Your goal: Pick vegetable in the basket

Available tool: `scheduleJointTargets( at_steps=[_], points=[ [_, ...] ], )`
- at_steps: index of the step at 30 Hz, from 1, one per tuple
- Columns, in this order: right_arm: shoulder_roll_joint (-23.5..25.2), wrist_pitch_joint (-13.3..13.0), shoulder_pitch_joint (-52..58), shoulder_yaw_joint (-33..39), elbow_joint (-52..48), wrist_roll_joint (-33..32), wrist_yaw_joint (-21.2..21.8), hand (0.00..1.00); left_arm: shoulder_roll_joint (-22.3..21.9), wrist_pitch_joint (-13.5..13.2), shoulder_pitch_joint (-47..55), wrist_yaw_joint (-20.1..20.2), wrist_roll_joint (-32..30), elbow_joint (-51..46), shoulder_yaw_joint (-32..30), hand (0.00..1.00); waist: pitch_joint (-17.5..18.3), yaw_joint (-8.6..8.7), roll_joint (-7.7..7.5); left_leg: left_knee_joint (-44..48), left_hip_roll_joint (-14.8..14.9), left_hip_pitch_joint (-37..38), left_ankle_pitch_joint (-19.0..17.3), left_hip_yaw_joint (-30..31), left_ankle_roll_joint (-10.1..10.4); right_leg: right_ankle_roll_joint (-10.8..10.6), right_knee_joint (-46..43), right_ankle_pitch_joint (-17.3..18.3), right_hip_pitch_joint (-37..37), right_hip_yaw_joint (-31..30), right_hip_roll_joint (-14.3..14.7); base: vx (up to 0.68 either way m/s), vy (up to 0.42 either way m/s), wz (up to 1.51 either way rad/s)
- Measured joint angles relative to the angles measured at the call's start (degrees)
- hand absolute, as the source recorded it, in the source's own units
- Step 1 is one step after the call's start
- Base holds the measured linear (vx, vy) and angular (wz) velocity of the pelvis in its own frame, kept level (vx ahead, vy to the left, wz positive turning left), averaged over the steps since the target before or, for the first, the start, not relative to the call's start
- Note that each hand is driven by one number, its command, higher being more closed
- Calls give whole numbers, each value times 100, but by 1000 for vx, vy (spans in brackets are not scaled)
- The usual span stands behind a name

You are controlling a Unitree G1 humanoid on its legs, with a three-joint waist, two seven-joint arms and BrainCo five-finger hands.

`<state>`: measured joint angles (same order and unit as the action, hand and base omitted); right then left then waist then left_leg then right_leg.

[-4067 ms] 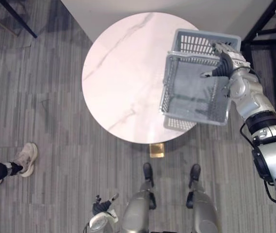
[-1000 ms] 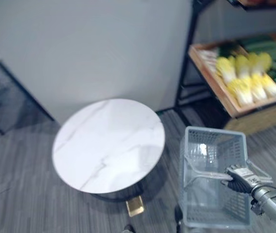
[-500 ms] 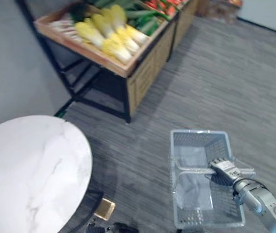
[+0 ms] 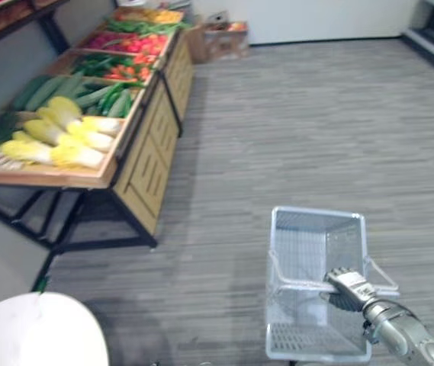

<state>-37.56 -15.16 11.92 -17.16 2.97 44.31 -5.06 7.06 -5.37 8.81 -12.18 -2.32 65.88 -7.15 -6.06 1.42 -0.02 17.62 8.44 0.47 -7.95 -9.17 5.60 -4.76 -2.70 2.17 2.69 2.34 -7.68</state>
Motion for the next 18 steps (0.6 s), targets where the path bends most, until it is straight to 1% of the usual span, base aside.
scheduleJointTargets(
  at_steps=[1, 2, 3, 4, 5, 6, 7, 8, 9, 12, 13, 14, 15, 16, 17, 18],
  points=[
    [-25, -10, -49, 24, 4, -59, 2, 100, -23, -38, -28, 9, -1, -11, 11, 0, -7, 38, -29, -70, -71, -40, -5, 46, 7, -75, 81, -31, 56, -37, -3, 46, 119, -17],
    [-51, -14, -65, 32, 8, -176, 11, 100, -5, -95, -46, 9, -2, -71, 13, 0, -39, 23, -77, 39, -142, -174, -11, 35, 16, -71, 124, -72, 148, -146, -54, 23, 131, -1],
    [-82, -25, -43, 26, 8, -201, 25, 100, -10, -97, -46, 10, -3, -87, 6, 0, -47, 29, -78, 241, -167, -277, -61, 35, 94, -132, 205, -116, 100, -234, -83, 32, 158, -1],
    [-80, -19, -57, 35, 12, -202, 29, 100, -13, -91, -8, 10, -5, -96, 8, 0, -42, 20, -71, 403, -174, -325, -90, 25, 136, -133, 264, -214, 62, -269, -116, 35, 172, -1],
    [-90, -36, -89, 44, 11, -203, 31, 100, -20, -88, 11, 10, -8, -93, 13, 0, -53, 10, -46, 534, -168, -342, -117, 21, 165, -161, 302, -237, -6, -267, -153, 56, 153, -6],
    [-90, -67, -88, 40, 10, -203, 32, 100, -59, -89, 51, 7, -23, -94, 24, 0, -38, 4, 22, 582, -129, -323, -188, 26, 172, -253, 362, -305, -82, -253, -130, 58, 118, -3],
    [-88, -77, -75, 40, 11, -206, 32, 100, -73, -85, 64, 5, -26, -89, 35, 0, -50, 6, 4, 564, -102, -312, -246, 25, 169, -286, 383, -342, -91, -248, -103, 73, 86, 2],
    [-85, -79, -66, 52, 11, -211, 31, 100, -93, -81, 60, 2, -39, -90, 105, 0, -3, 5, 95, 486, -47, -296, -346, 26, 170, -301, 426, -360, -85, -233, -38, 64, 61, 2],
    [-79, -79, -65, 55, 14, -211, 32, 100, -93, -77, 45, 5, -62, -89, 145, 0, 3, 6, 109, 407, -42, -265, -371, 19, 166, -321, 460, -378, -85, -225, -26, 67, 70, 1],
    [-32, -75, -34, 110, 19, -211, 31, 100, -29, -76, -58, 2, -80, -92, 396, 0, -8, 5, 102, -52, -112, -114, -413, 24, 122, -353, 469, -397, -74, -129, -53, 38, 81, 12],
    [17, -41, -8, 136, 21, -209, 31, 100, 1, -77, -96, 3, -100, -93, 493, 0, -6, -6, 101, -140, -145, -125, -502, 24, 47, -386, 427, -376, -38, -77, -67, 4, 127, 19],
    [73, 2, -1, 209, 34, -204, 29, 100, 18, -75, -144, 2, -123, -85, 580, 0, -11, -23, 101, -159, -181, -151, -654, 27, -64, -447, 79, -193, 166, -52, -87, -7, 139, 21],
    [116, 15, -5, 271, 56, -200, 29, 100, 37, -72, -162, 4, -126, -76, 617, 0, -21, -30, 85, -188, -214, -165, -723, 27, -134, -469, -223, -54, 309, -42, -125, -27, 152, 31],
    [218, 52, -33, 398, 104, -200, 8, 100, 73, -72, -197, -6, -128, -35, 697, 0, -35, -13, 68, -326, -290, -104, -876, 36, -248, -444, -1072, 224, 680, 16, -225, -40, 157, 28],
    [327, 115, -183, 425, 241, -190, -43, 100, 128, -70, -217, -11, -122, -26, 742, 0, -89, -12, 22, -398, -359, 14, -968, 13, -276, -252, -2183, 319, 1166, 33, -334, -49, 153, 23],
    [373, 152, -246, 425, 266, -179, -54, 100, 184, -70, -216, -22, -122, -28, 780, 0, -137, -34, -45, -394, -427, 102, -990, 6, -320, -93, -2708, 284, 1349, 50, -431, -43, 148, 16]
  ],
)
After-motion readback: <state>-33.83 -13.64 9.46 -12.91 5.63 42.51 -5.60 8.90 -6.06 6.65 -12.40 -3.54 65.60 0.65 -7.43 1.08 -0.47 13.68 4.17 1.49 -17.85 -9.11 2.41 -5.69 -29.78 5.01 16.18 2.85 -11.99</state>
